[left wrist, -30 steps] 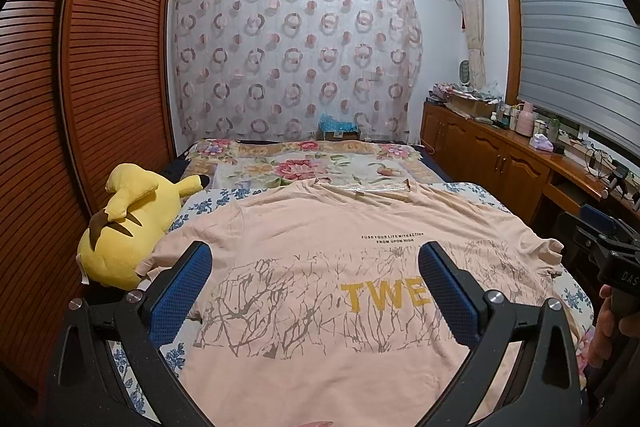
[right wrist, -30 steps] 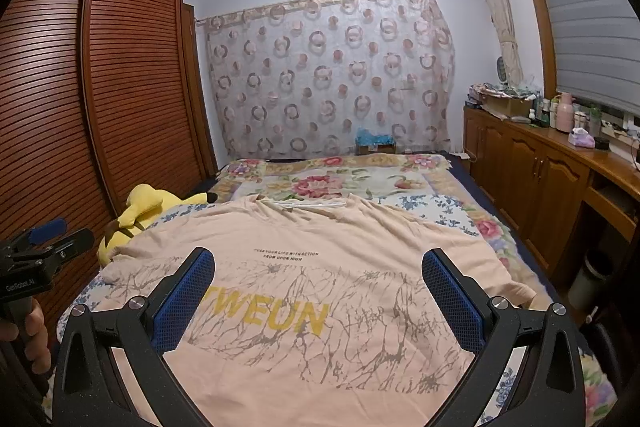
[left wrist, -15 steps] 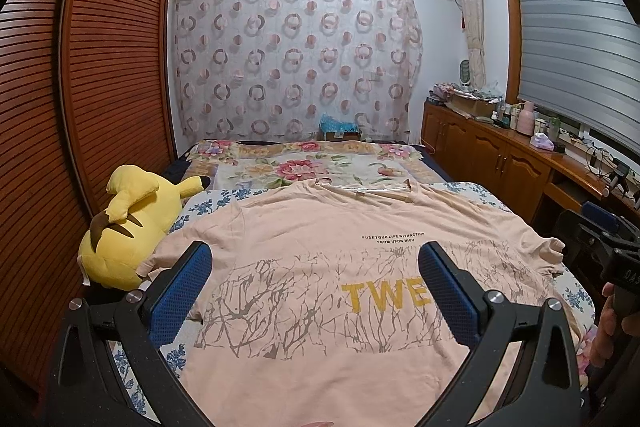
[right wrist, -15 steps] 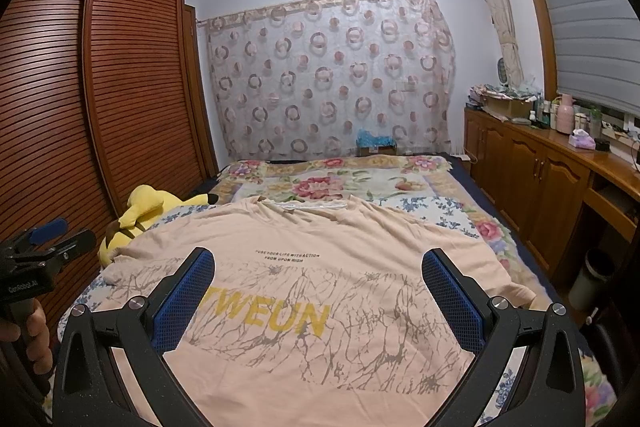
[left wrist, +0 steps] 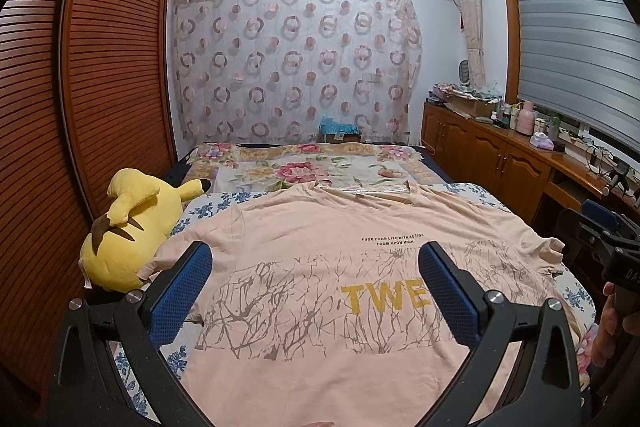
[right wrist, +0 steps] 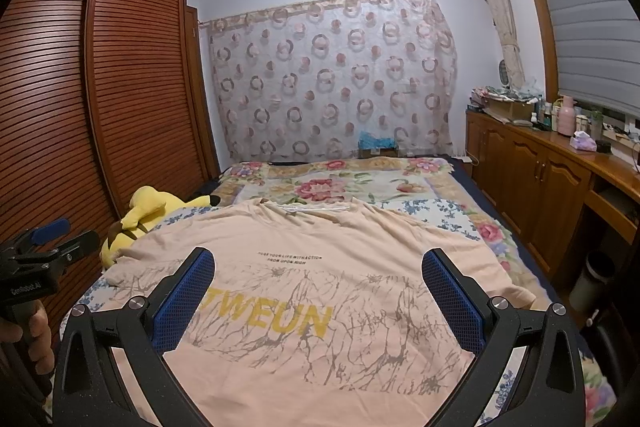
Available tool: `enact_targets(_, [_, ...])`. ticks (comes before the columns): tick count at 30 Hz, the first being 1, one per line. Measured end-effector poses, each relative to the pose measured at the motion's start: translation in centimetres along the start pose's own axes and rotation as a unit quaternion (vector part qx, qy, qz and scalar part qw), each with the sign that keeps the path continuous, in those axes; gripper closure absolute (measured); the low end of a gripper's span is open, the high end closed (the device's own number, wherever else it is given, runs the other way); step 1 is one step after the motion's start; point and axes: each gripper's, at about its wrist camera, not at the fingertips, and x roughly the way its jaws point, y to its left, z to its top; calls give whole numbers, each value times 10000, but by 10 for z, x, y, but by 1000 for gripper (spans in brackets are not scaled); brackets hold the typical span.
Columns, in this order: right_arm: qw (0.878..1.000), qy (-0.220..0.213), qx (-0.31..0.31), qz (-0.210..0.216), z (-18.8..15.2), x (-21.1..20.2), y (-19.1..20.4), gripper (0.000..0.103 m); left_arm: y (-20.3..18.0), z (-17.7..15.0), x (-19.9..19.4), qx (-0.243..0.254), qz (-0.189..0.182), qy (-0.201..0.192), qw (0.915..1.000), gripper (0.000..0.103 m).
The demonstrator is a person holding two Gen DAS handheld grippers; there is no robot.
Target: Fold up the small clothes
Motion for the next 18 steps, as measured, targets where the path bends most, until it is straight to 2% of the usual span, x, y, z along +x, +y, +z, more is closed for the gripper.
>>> enact_targets(18, [10000,-15,2,21,-1,1,-1,0,-1,0,0,15,6,-14,10000,0])
